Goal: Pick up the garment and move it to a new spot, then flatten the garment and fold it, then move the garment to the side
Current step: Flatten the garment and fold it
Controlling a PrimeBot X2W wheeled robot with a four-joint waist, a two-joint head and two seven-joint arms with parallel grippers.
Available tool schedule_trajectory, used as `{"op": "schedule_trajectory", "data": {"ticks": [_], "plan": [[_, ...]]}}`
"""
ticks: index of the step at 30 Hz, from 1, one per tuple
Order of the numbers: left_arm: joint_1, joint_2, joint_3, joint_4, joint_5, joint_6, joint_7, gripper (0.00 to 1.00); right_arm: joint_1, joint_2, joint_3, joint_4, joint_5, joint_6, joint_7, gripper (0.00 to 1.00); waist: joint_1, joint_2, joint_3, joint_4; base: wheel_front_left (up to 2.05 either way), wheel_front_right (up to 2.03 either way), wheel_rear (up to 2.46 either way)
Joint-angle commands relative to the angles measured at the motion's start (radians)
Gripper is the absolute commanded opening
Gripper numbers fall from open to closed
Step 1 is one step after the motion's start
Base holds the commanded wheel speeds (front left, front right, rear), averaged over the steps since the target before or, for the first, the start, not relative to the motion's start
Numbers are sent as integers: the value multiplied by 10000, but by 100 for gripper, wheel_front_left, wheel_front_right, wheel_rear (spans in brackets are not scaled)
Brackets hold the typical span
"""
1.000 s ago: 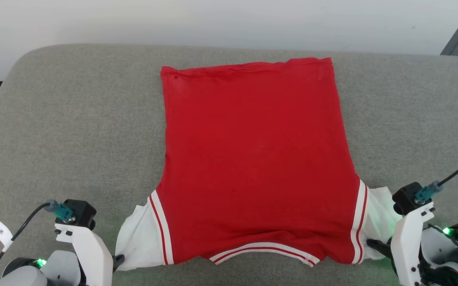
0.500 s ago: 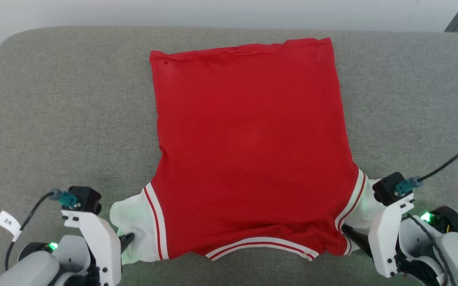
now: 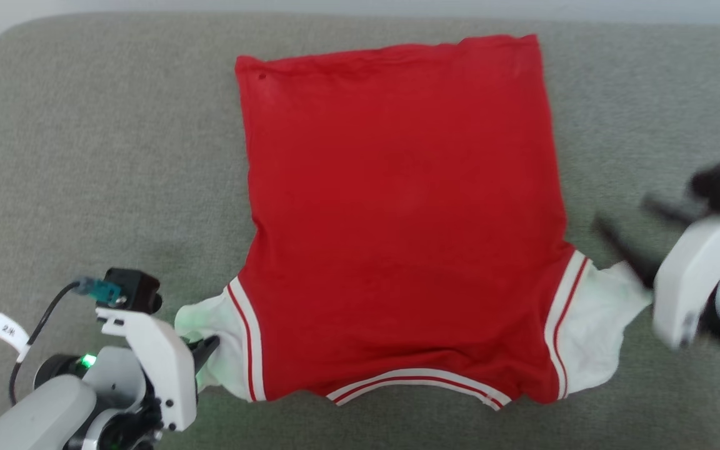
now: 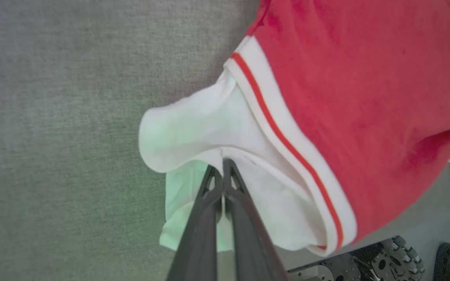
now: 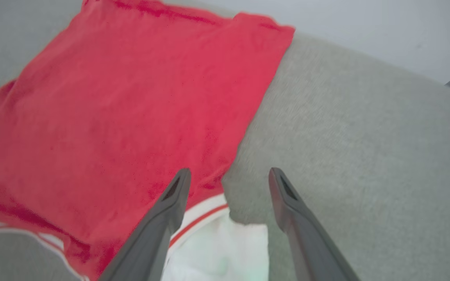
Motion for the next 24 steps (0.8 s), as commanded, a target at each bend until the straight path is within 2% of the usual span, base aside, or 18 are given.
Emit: {"op": "schedule_trajectory", "data": {"ticks": [1,4,7,16,24], "plan": [[-170,-50,5,-21,207,-48,-61,0,-346,192,-159,-18,-102,-21,-134,100,1,0,208,178,0,0,0],[-475,-249,-66,-6,280,-170,-24,0,-1350,303,-338,475,-487,-15,-379,100,1,0,515,443,0,0,0],[-791,-488,-164,119,418,-348,38,0,-2492,355,-337,1484,-731,-15,-494,100,1,0,795,733,0,0,0],[-1782,-1317,-542,610,815,-978,114,0,-5930,328,12,5783,-1122,-14,-614,100,1,0,1754,1755,0,0,0],[-2451,-2243,-1011,1365,1069,-1627,173,0,-7974,52,-392,9116,-2197,-15,-165,100,1,0,2351,2785,0,0,0]]}}
